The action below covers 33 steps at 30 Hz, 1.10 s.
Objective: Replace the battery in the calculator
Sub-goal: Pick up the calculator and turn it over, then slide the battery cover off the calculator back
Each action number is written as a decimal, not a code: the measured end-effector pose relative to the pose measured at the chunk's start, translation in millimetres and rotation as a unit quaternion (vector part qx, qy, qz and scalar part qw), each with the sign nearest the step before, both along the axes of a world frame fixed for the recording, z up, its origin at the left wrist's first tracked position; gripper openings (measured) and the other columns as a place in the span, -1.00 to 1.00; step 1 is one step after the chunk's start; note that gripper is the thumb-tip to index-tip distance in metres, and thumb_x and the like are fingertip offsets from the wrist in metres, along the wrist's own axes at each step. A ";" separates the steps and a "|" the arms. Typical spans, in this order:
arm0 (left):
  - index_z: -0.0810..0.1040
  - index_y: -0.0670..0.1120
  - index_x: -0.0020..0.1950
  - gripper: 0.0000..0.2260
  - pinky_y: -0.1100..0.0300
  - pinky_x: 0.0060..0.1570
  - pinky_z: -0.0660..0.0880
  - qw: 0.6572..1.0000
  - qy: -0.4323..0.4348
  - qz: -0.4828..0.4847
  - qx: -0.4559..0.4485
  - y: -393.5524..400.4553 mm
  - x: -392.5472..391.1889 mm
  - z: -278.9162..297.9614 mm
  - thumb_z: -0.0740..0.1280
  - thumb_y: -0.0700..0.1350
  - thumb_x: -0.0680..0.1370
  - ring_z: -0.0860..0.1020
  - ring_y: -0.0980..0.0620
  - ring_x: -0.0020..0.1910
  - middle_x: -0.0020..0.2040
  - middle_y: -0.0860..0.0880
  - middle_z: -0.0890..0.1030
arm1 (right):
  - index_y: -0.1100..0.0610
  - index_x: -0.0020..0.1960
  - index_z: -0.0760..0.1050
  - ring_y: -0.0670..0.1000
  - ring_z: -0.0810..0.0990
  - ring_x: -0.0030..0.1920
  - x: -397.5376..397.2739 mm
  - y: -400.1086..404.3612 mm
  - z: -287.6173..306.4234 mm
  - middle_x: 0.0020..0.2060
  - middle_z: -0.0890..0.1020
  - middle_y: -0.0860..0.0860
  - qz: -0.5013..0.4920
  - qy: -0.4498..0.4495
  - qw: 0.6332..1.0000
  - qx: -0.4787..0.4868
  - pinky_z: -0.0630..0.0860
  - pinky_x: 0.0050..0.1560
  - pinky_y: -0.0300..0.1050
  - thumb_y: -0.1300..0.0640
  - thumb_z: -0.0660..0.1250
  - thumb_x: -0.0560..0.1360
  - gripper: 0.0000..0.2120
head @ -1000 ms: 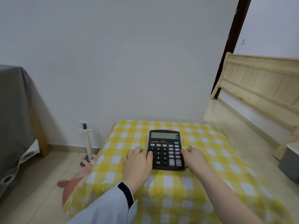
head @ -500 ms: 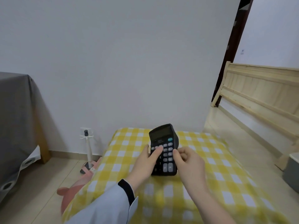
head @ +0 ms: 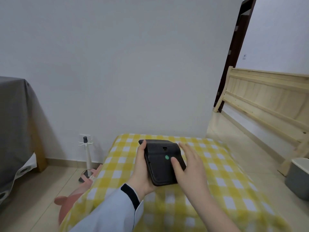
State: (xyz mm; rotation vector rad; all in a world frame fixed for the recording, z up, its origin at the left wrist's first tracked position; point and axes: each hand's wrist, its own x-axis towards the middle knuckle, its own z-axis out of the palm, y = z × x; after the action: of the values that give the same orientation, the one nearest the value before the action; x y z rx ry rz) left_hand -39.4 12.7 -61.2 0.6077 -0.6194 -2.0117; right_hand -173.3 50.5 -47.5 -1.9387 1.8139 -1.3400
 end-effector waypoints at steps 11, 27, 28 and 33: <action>0.59 -0.01 0.19 -0.69 0.05 -0.18 0.63 0.965 -0.203 0.122 -0.113 -11.6 5.7 -30.6 0.26 0.12 0.56 0.70 -0.09 -0.01 0.03 -0.07 0.73 | -0.08 0.28 0.38 -0.04 0.63 -0.05 -14.2 -8.7 -19.0 -0.03 0.66 0.03 0.017 -0.255 0.948 0.187 0.55 -0.12 -0.10 0.08 0.33 0.47 -0.61; 0.54 0.18 0.20 -0.66 0.16 -0.10 0.61 0.928 -0.235 0.157 -0.241 -12.8 9.9 -54.6 0.38 0.16 0.43 0.66 0.04 0.08 0.10 0.09 0.68 | -0.06 0.30 0.37 -0.06 0.46 0.17 -21.0 -9.5 -31.9 0.22 0.51 -0.10 -0.013 0.017 0.999 0.043 0.38 0.11 -0.21 0.02 0.42 0.39 -0.49; 0.53 0.19 0.20 -0.66 0.19 -0.11 0.61 0.927 -0.235 0.159 -0.245 -12.5 9.8 -54.8 0.37 0.16 0.43 0.66 0.05 0.08 0.10 0.10 0.68 | -0.02 0.30 0.40 0.02 0.43 0.23 -19.4 -9.1 -28.0 0.26 0.50 -0.04 -0.017 0.087 0.996 0.008 0.36 0.19 -0.14 0.01 0.43 0.38 -0.48; 0.52 0.15 0.22 -0.69 0.24 -0.14 0.59 0.921 -0.235 0.157 -0.267 -13.7 9.1 -55.1 0.32 0.14 0.49 0.66 0.05 0.06 0.09 0.07 0.68 | 0.11 0.08 0.62 0.22 0.53 0.13 -9.1 -14.6 -8.8 0.10 0.62 0.11 0.006 0.268 0.962 -0.058 0.48 0.11 0.11 0.04 0.53 0.30 -0.63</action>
State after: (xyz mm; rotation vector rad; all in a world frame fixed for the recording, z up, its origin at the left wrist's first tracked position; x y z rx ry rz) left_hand -30.3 -1.0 -116.3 0.7927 -1.2239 -1.3102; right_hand -182.4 35.9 -56.3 -2.5622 1.9630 -0.9938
